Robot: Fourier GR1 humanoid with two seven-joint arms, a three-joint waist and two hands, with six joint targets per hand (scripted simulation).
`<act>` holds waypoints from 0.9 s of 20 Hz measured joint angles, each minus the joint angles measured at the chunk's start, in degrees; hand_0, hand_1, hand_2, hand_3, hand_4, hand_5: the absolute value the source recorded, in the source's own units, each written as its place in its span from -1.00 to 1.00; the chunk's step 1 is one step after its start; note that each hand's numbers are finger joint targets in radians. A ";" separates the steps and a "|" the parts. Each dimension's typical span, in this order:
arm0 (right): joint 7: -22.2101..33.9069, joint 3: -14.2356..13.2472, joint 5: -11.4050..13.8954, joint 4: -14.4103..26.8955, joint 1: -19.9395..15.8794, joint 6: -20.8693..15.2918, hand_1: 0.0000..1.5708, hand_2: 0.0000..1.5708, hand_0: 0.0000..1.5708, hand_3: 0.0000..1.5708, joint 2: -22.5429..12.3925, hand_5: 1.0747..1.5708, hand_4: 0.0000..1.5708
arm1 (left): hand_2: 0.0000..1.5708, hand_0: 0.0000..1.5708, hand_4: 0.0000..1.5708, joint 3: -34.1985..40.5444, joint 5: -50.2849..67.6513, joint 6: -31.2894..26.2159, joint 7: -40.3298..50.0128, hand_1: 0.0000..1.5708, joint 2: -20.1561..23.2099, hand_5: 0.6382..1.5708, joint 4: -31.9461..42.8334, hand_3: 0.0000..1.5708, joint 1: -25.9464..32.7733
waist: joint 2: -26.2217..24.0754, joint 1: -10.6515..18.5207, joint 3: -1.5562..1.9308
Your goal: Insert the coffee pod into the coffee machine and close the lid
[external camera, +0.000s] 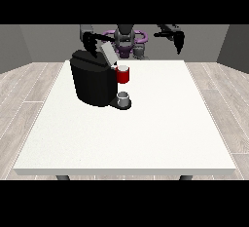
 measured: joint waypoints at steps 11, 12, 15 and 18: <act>-2.61 -1.04 1.18 4.55 -4.67 0.30 -1.00 -1.00 -1.00 -1.00 -0.61 1.00 -1.00 | -1.00 -1.00 -1.00 -1.71 0.14 1.36 0.09 -1.00 0.87 1.00 -2.98 -1.00 1.69 | 1.82 0.52 -0.28; -2.98 -1.05 1.47 4.62 -4.87 0.14 -1.00 -1.00 -1.00 -1.00 -0.73 1.00 -1.00 | -1.00 -1.00 -1.00 -1.58 0.69 0.84 0.32 -1.00 1.29 1.00 -3.32 -1.00 1.51 | 2.04 0.82 -0.35; -3.90 -0.74 2.06 5.03 -5.79 -0.17 -1.00 -1.00 -1.00 -1.00 -0.32 1.00 -1.00 | -1.00 -1.00 -1.00 -2.32 0.32 1.41 0.09 -1.00 0.90 1.00 -3.60 -1.00 1.67 | 2.49 1.00 -0.34; -2.58 -0.30 2.22 5.10 -7.59 0.20 -1.00 -1.00 -1.00 -1.00 -0.07 1.00 -1.00 | -1.00 -1.00 -0.97 -1.75 0.34 1.89 -1.45 -1.00 1.20 1.00 -1.81 -1.00 1.51 | 3.06 0.28 -0.18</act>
